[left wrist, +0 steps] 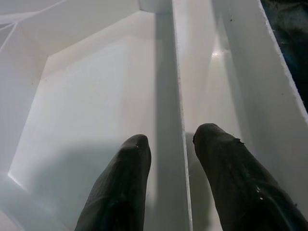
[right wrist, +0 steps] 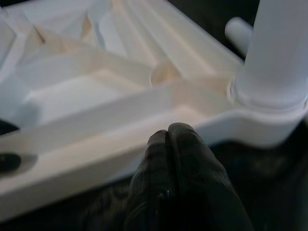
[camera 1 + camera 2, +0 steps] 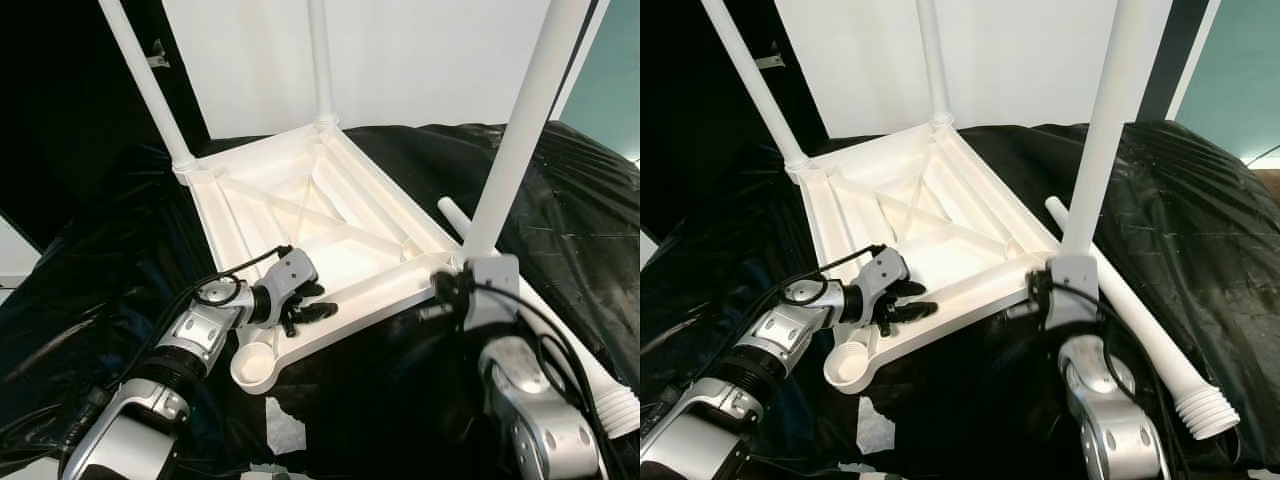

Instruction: Building children table

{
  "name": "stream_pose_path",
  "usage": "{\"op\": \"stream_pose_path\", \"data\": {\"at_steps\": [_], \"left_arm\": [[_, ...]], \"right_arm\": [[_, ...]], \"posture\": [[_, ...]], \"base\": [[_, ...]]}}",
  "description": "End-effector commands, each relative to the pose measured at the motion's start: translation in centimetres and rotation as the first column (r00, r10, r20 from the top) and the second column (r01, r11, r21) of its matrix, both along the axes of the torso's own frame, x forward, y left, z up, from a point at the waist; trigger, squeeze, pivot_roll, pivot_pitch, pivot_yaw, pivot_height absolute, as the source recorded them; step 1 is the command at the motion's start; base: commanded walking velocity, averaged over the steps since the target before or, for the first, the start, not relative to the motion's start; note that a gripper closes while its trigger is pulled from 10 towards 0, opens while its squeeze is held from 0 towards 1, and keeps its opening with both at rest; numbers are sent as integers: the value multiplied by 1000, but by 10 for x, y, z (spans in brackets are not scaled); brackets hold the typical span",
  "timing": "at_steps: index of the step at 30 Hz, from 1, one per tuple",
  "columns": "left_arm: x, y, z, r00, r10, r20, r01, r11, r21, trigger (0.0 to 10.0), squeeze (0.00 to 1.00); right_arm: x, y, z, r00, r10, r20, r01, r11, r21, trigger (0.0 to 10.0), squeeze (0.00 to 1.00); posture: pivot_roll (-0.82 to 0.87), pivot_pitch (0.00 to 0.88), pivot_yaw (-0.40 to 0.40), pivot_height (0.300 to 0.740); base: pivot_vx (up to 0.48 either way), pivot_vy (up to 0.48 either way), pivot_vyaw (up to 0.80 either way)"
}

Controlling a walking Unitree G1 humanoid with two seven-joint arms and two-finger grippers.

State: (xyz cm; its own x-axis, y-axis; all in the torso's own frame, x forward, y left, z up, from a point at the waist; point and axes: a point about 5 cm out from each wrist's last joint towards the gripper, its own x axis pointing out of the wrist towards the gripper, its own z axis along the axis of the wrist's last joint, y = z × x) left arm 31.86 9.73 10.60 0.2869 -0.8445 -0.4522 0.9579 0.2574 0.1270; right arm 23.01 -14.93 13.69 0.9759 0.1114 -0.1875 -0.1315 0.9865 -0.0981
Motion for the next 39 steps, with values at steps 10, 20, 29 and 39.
{"op": "stream_pose_path", "data": {"at_steps": [10, 20, 29, 39], "left_arm": [[-14, -13, -17, 983, -149, -107, 153, 988, 30, 10000, 0], [-28, -8, -20, 957, -218, -191, 219, 976, -15, 6627, 0], [-46, -22, -12, 898, -361, -251, 332, 931, -151, 0, 0], [-42, -61, 1, 936, -327, -130, 286, 922, -262, 4353, 0]], "right_arm": [[16, -13, -44, 983, 2, -183, -3, 1000, -2, 10000, 0], [58, -32, -52, 986, 9, -169, -33, 990, -137, 10000, 0], [102, -22, -27, 989, 122, -85, -140, 961, -240, 10000, 0], [112, -19, -21, 998, 65, -18, -67, 979, -191, 10000, 0]], "posture": [[-128, 0, 73, 740], [-90, 0, 65, 740], [-74, 0, 59, 740], [-94, 0, 66, 740]], "base": [[0, 0, 0], [0, 0, 0], [0, 0, 0], [0, 0, 0]]}}
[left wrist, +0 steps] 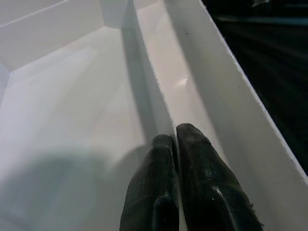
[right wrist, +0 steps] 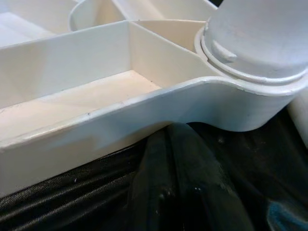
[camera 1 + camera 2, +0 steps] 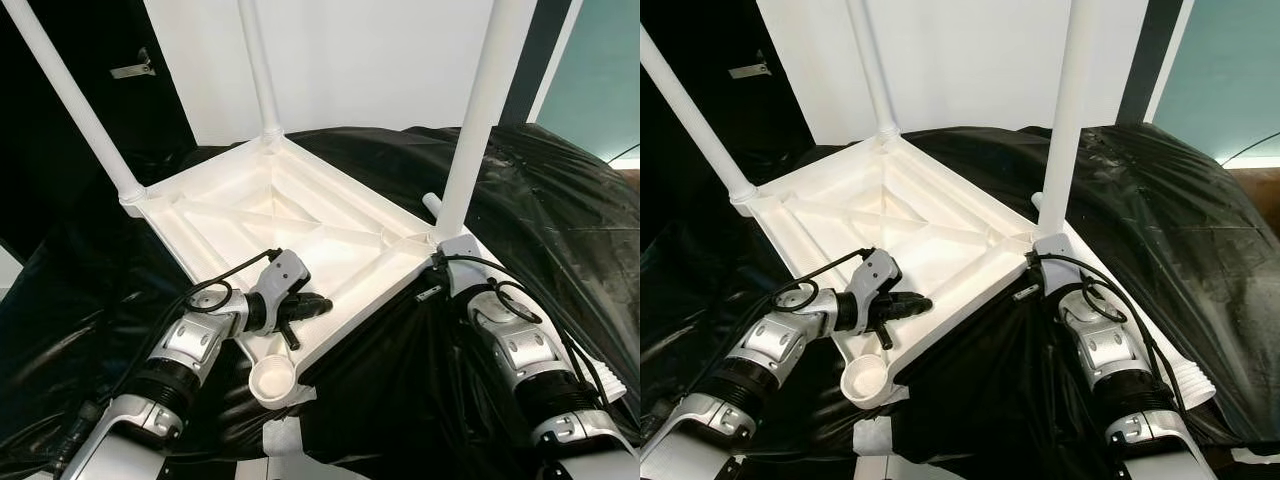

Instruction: Building children table

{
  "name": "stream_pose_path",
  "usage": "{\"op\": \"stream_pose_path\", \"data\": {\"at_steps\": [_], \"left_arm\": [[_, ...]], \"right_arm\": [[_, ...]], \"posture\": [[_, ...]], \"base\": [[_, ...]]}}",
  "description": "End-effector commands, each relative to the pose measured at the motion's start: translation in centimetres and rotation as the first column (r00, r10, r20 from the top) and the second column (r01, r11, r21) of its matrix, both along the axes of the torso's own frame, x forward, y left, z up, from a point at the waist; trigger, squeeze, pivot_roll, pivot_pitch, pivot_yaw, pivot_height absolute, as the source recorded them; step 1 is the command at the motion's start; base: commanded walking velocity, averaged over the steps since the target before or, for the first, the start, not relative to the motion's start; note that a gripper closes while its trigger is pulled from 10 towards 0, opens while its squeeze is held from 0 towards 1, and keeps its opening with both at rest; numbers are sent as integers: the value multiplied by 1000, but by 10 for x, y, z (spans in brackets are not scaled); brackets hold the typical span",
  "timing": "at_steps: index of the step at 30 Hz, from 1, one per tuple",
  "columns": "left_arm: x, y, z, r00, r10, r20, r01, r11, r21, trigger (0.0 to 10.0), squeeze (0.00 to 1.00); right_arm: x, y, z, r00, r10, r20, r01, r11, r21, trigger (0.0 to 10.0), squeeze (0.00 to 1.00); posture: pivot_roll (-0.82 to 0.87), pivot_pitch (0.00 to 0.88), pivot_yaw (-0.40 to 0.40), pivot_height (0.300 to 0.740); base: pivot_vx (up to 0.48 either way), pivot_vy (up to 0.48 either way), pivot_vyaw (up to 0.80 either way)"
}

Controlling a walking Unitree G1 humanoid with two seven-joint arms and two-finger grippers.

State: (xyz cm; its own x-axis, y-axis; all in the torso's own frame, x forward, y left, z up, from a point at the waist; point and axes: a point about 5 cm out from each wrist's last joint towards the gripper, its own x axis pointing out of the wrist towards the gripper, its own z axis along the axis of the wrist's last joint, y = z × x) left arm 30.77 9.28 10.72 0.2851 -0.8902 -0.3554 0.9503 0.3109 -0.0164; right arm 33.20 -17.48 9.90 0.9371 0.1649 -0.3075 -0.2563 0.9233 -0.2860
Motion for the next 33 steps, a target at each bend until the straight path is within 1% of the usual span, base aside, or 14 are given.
{"op": "stream_pose_path", "data": {"at_steps": [1, 2, 3, 6, 7, 8, 9, 14, 15, 16, 17, 24, 28, 33], "left_arm": [[-31, -56, 0, 935, -354, -17, 349, 929, -122, 4353, 0], [-30, -59, 0, 943, -332, -1, 330, 936, -119, 4353, 0], [-28, -61, 0, 948, -319, 14, 318, 940, -120, 10000, 0], [-28, -63, 0, 949, -313, 24, 313, 939, -144, 10000, 0], [-27, -63, 2, 953, -302, 22, 302, 938, -172, 10000, 784], [-27, -63, 2, 953, -302, 22, 302, 938, -172, 10000, 784], [-30, -61, 2, 948, -319, 6, 314, 929, -196, 10000, 1000], [-30, -61, 2, 952, -305, 16, 302, 934, -192, 10000, 1000], [-29, -61, 2, 956, -292, 23, 290, 936, -198, 10000, 557], [-29, -61, 2, 956, -292, 23, 290, 936, -198, 10000, 557], [-27, -61, 5, 956, -289, 41, 291, 932, -214, 10000, 0], [-23, -38, 27, 931, -346, 114, 364, 896, -253, 10000, 0], [-20, -27, 28, 928, -350, 125, 370, 904, -215, 10000, 0], [-25, -1, 25, 915, -398, 70, 404, 903, -145, 10000, 0]], "right_arm": [[10, 7, 17, 996, -38, 85, 35, 999, 26, 10000, 0], [9, 6, 17, 995, -49, 87, 46, 998, 36, 10000, 0], [5, 7, 17, 994, -64, 89, 60, 997, 45, 10000, 0], [-3, 9, 14, 993, -80, 87, 77, 996, 44, 10000, 0], [-8, 10, 13, 991, -97, 87, 94, 995, 36, 10000, 0], [-8, 10, 13, 991, -97, 87, 94, 995, 36, 10000, 0], [-20, 12, 11, 988, -123, 90, 122, 992, 14, 10000, 0], [-27, 13, 10, 985, -142, 98, 145, 989, -19, 10000, 0], [-30, 13, 10, 983, -152, 103, 156, 987, -32, 10000, 0], [-30, 13, 10, 983, -152, 103, 156, 987, -32, 10000, 0], [-34, 14, 11, 981, -163, 108, 168, 985, -38, 10000, 0], [-49, 21, 15, 980, -151, 125, 160, 985, -61, 10000, 0], [-50, 21, 16, 980, -156, 125, 164, 985, -58, 10000, 0], [-51, 21, 17, 978, -169, 126, 177, 983, -58, 10000, 0]], "posture": [[-94, 0, 66, 740], [-94, 0, 66, 740], [-98, 0, 68, 740], [-105, 0, 69, 740], [-109, 0, 70, 740], [-109, 0, 70, 740], [-120, 0, 73, 740], [-123, 0, 73, 740], [-124, 0, 71, 740], [-124, 0, 71, 740], [-127, 0, 68, 740], [-128, 0, 67, 740], [-125, 0, 68, 740], [-118, 0, 69, 740]], "base": [[0, 0, 0], [0, 0, 0], [0, 0, 0], [0, 0, 0], [0, 0, 0], [0, 0, 0], [0, 0, 0], [0, 0, 0], [0, 0, 0], [0, 0, 0], [0, 0, 0], [0, 0, 0], [0, 0, 0], [0, 0, 0]]}}
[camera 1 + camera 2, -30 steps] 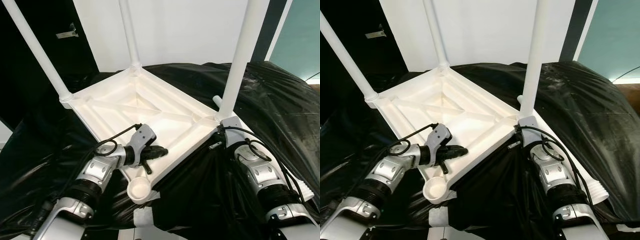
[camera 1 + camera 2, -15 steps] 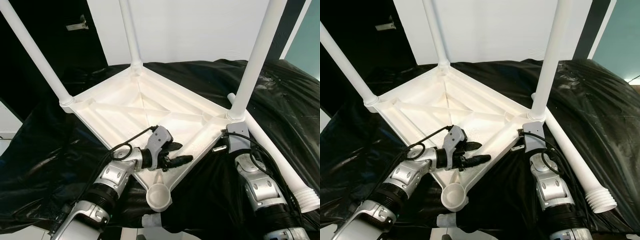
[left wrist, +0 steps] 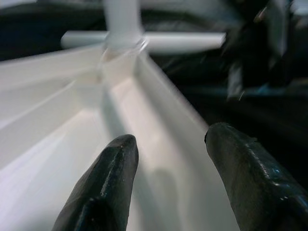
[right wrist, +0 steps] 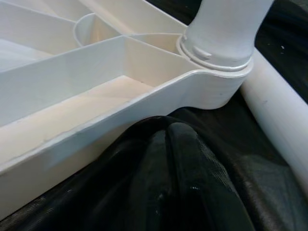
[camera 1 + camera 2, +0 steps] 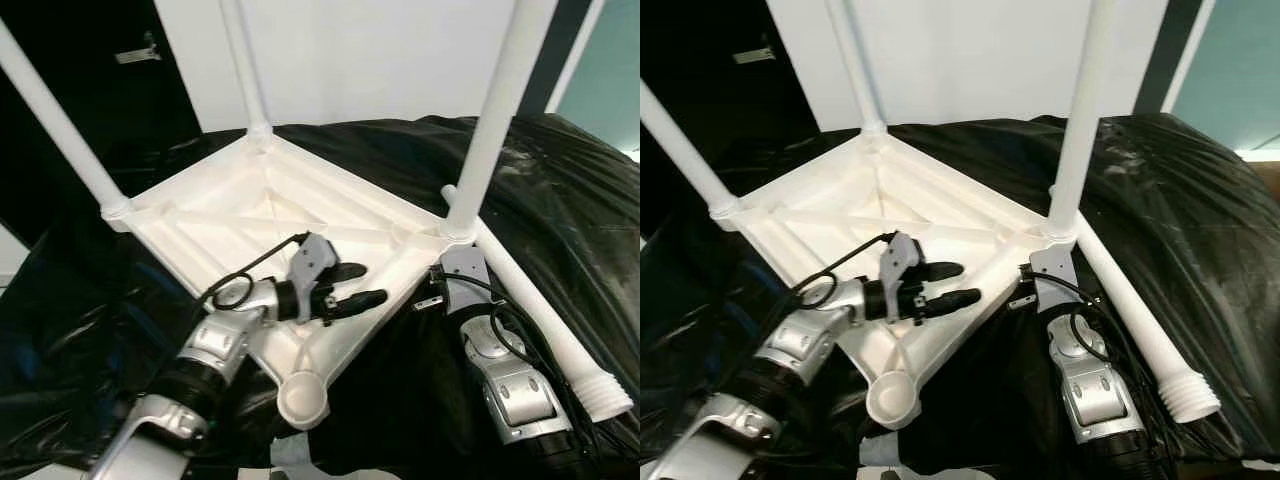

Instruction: Building children table

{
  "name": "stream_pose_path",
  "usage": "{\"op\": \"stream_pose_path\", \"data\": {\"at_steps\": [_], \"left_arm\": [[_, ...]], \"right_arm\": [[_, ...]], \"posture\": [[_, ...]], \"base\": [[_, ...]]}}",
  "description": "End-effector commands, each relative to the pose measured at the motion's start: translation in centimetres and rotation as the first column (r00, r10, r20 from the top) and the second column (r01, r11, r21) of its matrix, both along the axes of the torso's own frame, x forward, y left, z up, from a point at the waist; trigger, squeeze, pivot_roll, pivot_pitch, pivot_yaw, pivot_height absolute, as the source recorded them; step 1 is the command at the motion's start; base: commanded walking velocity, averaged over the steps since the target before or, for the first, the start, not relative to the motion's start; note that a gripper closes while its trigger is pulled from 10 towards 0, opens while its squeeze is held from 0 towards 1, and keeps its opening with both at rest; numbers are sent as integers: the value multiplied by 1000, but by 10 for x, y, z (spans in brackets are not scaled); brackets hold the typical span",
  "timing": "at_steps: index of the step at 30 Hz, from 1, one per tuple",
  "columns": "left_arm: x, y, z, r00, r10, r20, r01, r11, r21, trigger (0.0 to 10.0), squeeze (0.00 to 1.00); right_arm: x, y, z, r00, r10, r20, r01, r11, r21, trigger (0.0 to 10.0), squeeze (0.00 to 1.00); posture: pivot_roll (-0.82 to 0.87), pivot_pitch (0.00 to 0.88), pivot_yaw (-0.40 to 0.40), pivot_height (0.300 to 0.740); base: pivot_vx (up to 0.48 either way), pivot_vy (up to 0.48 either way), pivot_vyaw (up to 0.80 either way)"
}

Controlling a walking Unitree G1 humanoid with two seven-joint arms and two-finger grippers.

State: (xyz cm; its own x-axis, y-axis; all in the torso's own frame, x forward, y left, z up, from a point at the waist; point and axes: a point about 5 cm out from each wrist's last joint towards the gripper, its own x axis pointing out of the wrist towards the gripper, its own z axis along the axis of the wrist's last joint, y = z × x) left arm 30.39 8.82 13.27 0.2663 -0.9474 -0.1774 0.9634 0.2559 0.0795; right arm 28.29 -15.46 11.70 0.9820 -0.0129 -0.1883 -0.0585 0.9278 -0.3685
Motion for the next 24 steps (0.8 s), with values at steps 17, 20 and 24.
{"op": "stream_pose_path", "data": {"at_steps": [17, 20, 24], "left_arm": [[-33, 19, -24, 921, -321, -220, 366, 907, 209, 10000, 0], [-36, 7, -27, 907, -345, -243, 394, 899, 194, 10000, 0], [-40, -11, -29, 882, -388, -268, 437, 886, 153, 10000, 0]], "right_arm": [[1, 6, -5, 999, 32, -42, -32, 999, 3, 10000, 0], [11, 10, -5, 996, 78, -43, -78, 997, -3, 10000, 0], [29, 13, 0, 992, 118, -33, -119, 993, -10, 10000, 0]], "posture": [[-113, 0, 73, 740], [-110, 0, 72, 740], [-104, 0, 71, 740]], "base": [[0, 0, 0], [0, 0, 0], [0, 0, 0]]}}
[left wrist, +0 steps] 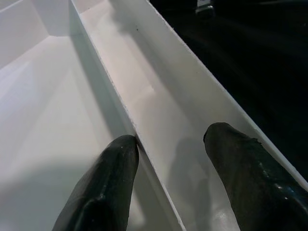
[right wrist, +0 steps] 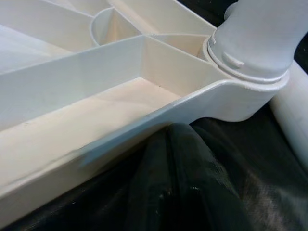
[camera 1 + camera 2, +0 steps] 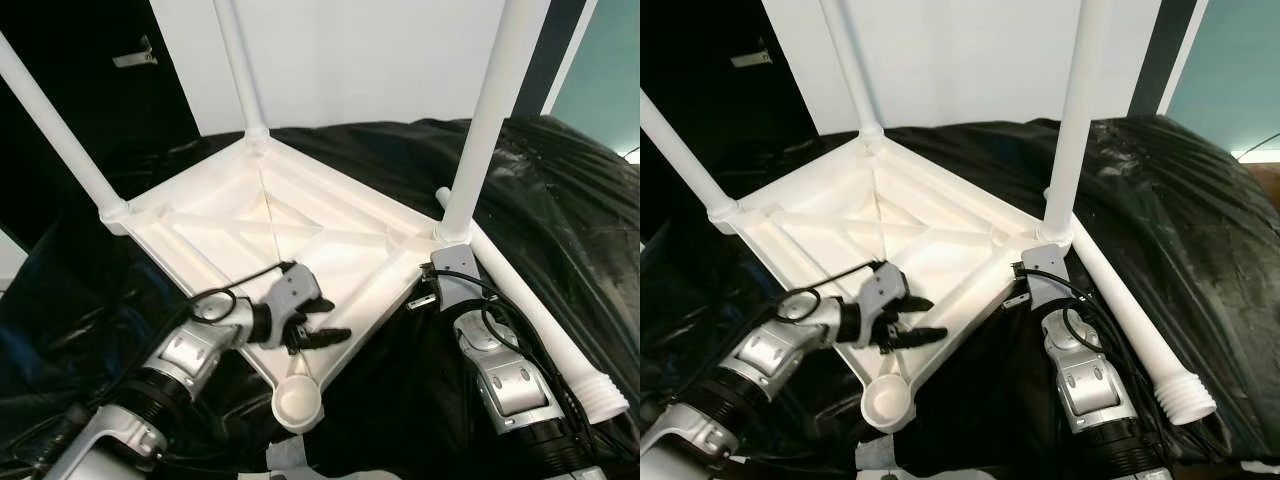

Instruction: Building children table

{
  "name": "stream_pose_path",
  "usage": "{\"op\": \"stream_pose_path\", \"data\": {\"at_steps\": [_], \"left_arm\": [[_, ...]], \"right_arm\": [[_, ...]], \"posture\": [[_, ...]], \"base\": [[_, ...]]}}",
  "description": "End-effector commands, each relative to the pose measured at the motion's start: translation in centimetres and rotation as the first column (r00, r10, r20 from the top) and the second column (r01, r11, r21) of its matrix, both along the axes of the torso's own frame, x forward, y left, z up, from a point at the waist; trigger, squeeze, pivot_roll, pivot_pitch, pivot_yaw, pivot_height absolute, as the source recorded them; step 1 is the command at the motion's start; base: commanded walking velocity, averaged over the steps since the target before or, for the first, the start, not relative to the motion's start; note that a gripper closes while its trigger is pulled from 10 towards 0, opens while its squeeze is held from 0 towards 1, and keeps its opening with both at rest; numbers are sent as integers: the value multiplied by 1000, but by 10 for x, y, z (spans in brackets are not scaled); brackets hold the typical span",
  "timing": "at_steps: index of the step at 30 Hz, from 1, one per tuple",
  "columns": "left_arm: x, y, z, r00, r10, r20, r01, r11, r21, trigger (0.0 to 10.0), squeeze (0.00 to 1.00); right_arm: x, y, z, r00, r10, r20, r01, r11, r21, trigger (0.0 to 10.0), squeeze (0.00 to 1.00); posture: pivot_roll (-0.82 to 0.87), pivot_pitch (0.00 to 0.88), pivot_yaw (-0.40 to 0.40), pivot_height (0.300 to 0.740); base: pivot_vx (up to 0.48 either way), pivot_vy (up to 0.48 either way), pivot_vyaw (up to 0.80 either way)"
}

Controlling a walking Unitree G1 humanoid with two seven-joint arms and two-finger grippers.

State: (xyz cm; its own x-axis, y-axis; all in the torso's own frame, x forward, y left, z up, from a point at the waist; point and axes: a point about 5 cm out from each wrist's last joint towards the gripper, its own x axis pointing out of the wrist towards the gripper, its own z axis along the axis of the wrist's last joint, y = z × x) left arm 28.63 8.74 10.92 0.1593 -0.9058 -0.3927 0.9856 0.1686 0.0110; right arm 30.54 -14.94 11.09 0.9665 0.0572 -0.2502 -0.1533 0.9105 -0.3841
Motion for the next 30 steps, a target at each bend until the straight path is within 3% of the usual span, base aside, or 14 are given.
{"op": "stream_pose_path", "data": {"at_steps": [1, 3, 5, 8, 10, 13, 15, 17, 18, 21, 22, 30], "left_arm": [[-22, -17, -4, 927, -342, -156, 338, 940, -55, 9490, 0], [-22, -22, -3, 924, -350, -156, 343, 937, -73, 9412, 0], [-24, -35, 0, 912, -379, -156, 363, 924, -121, 8627, 0], [-26, -41, 3, 905, -397, -154, 375, 915, -151, 8510, 0], [-31, -56, 11, 890, -434, -142, 395, 888, -235, 8235, 0], [-32, -66, 16, 891, -439, -120, 391, 873, -290, 8118, 0], [-29, -70, 18, 910, -406, -80, 363, 877, -315, 9255, 0], [-27, -71, 18, 918, -392, -66, 352, 879, -323, 9255, 0], [-23, -72, 20, 935, -353, -38, 320, 885, -338, 10000, 0], [-16, -73, 21, 956, -292, -15, 269, 898, -347, 10000, 0], [-9, -72, 23, 973, -231, 13, 220, 909, -354, 10000, 0], [9, -56, 28, 994, -68, 80, 93, 928, -361, 10000, 0]], "right_arm": [[12, 7, 7, 998, 45, 32, -46, 999, 20, 10000, 0], [16, 7, 7, 998, 48, 33, -49, 998, 26, 10000, 0], [25, 7, 11, 997, 64, 52, -66, 997, 37, 10000, 0], [29, 6, 13, 996, 69, 64, -71, 997, 40, 10000, 0], [36, 0, 17, 995, 57, 88, -59, 998, 28, 10000, 0], [41, -5, 22, 992, 45, 116, -48, 999, 25, 10000, 0], [41, -5, 24, 990, 39, 132, -43, 999, 27, 10000, 0], [40, -5, 24, 990, 38, 137, -42, 999, 26, 10000, 0], [38, -5, 25, 988, 31, 150, -35, 999, 22, 10000, 0], [35, -5, 26, 986, 16, 165, -19, 1000, 20, 10000, 0], [31, -7, 28, 984, -15, 177, 9, 999, 31, 10000, 0], [12, -6, 29, 975, -51, 214, 48, 999, 19, 10000, 0]], "posture": [[-100, 0, 71, 740], [-99, 0, 70, 740], [-97, 0, 73, 740], [-98, 0, 74, 740], [-97, 0, 80, 740], [-98, 0, 83, 740], [-100, 0, 85, 740], [-100, 0, 85, 740], [-100, 0, 87, 740], [-102, 0, 86, 740], [-105, 0, 86, 740], [-121, 0, 92, 740]], "base": [[0, 0, 0], [0, 0, 0], [0, 0, 0], [0, 0, 0], [0, 0, 0], [0, 0, 0], [0, 0, 0], [0, 0, 0], [0, 0, 0], [0, 0, 0], [0, 0, 0], [0, 0, 0]]}}
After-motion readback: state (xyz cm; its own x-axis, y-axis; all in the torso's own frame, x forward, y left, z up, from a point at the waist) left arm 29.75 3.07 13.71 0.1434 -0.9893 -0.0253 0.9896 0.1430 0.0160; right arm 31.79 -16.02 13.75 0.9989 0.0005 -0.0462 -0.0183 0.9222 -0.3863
